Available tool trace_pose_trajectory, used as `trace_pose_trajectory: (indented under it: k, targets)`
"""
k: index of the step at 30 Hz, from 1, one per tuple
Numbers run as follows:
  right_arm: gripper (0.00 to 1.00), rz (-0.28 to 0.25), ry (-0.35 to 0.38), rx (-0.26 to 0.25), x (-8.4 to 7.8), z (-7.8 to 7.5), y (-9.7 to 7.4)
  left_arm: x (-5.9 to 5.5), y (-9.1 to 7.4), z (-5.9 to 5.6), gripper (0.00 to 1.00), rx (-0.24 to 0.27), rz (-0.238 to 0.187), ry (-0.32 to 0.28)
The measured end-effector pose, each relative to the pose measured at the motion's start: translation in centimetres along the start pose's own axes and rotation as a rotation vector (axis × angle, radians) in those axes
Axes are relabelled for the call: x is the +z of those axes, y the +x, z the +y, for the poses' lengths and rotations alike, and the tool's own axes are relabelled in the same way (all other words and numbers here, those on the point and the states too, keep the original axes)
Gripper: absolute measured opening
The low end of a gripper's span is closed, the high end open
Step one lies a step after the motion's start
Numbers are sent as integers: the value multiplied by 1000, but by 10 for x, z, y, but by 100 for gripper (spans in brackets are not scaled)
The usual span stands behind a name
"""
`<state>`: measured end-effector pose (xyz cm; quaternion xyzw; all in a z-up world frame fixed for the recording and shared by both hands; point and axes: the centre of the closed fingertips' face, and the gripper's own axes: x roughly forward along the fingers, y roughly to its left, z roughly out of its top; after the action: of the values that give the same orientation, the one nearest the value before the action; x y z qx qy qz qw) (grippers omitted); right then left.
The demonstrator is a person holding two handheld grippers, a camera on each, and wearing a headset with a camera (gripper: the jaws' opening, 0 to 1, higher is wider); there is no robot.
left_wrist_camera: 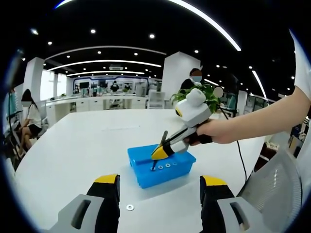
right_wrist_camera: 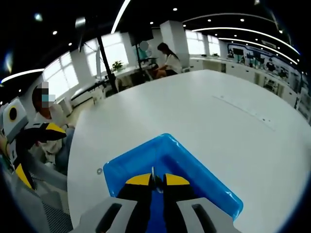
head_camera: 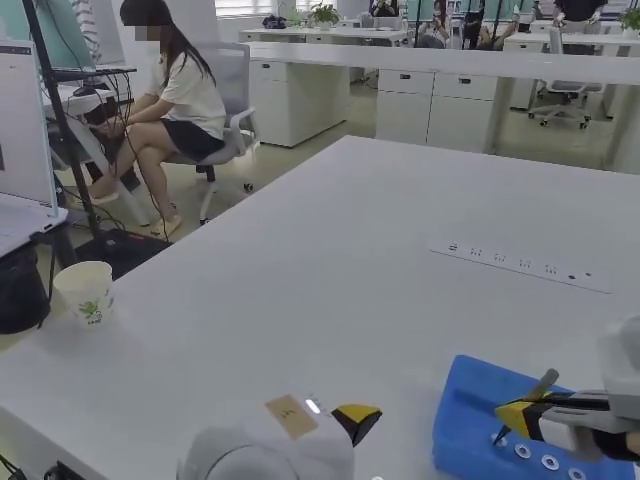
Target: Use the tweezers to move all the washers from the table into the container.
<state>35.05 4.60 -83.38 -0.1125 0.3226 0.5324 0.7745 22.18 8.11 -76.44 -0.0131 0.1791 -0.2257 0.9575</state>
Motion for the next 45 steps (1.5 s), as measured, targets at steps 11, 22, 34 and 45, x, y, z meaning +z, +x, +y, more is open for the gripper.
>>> trace_pose_trajectory:
  k: [11, 22, 34, 45]
  targets:
    - [1, 46, -74, 29, -2, 5, -12, 0, 0, 1, 66, 5, 4, 3]
    - [1, 23, -75, 141, 9, 54, -46, -2, 0, 2, 65, 9, 14, 9]
    - [1, -2, 43, 317, 18, 129, -59, -14, 2, -2, 57, 1, 82, 58]
    - [1, 4, 100, 392, 22, 157, -50, -18, -1, -6, 28, -16, 109, 80]
